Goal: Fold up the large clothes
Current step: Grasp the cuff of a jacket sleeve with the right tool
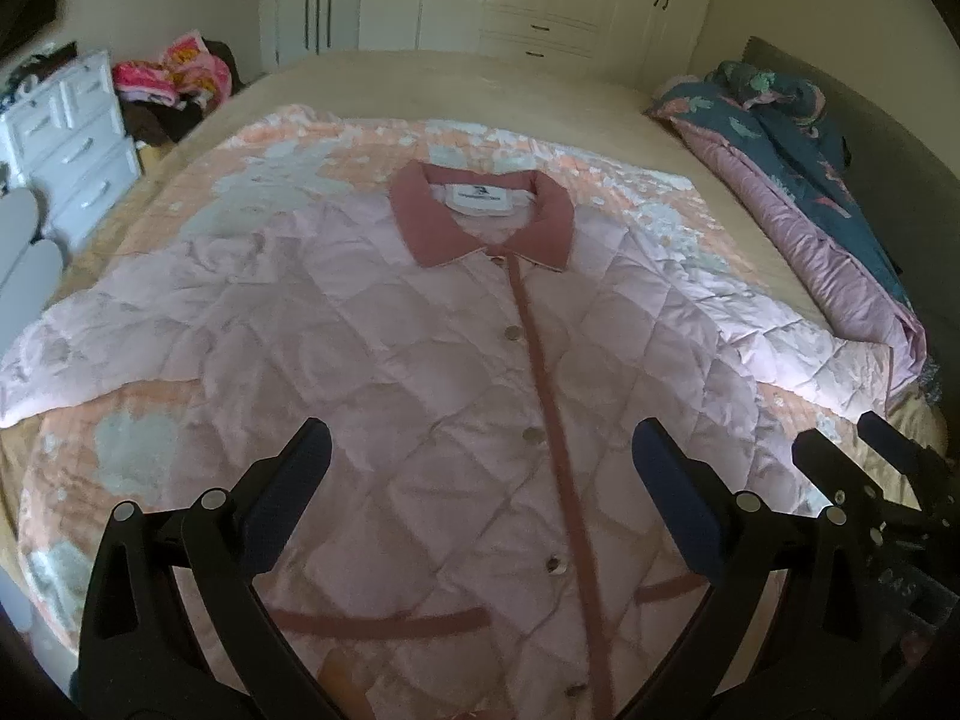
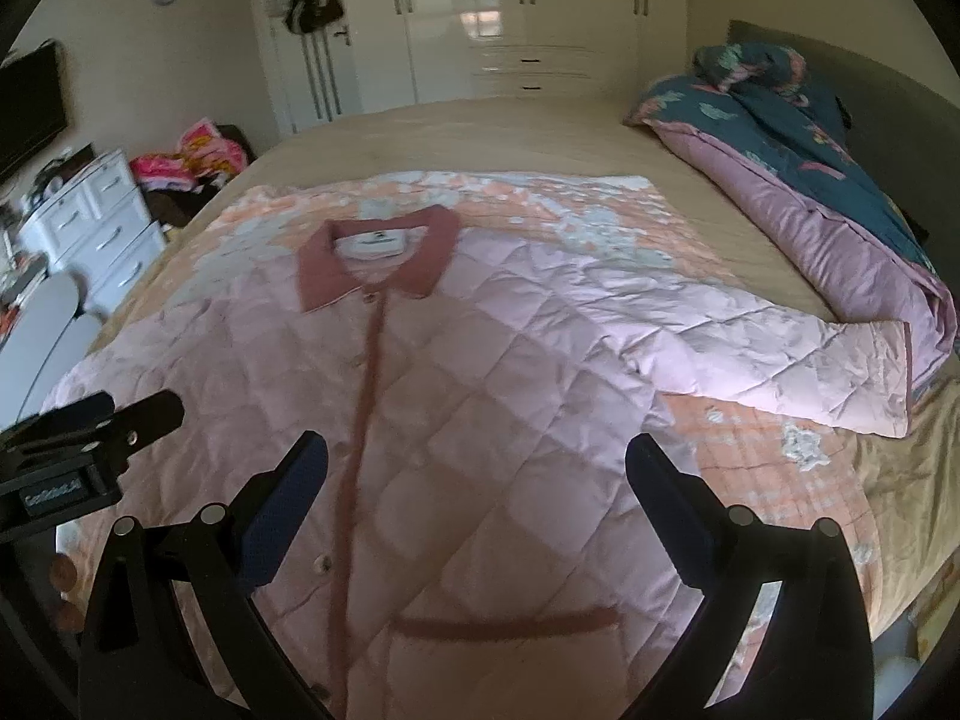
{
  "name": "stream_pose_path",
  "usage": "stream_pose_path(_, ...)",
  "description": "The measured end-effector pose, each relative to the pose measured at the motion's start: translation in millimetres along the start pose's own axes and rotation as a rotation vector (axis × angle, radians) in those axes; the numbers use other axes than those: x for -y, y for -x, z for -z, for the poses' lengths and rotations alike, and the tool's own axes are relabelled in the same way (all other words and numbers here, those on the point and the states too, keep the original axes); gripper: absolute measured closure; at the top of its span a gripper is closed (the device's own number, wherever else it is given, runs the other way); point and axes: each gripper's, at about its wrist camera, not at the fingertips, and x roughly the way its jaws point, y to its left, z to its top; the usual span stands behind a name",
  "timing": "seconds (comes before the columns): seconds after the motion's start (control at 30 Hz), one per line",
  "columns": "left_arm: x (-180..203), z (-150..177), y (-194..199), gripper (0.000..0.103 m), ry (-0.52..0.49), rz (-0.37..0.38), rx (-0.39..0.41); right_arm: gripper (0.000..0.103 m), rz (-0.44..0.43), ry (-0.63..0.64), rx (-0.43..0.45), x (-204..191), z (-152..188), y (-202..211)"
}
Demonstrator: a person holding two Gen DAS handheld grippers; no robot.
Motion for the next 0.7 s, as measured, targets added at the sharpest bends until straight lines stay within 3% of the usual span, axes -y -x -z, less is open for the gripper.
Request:
stream_pose_path(0.33, 28, -24, -45, 0.009, -0.019, -0.027, -0.007, 0.004, 0.100, -0.103, -0.033, 66, -20, -45)
stream_pose_path(0.7, 65, -37, -96, 0.009, -0.060, -0.014, -0.035, 0.004, 0.273, -0.387, -0.120, 207, -4, -93)
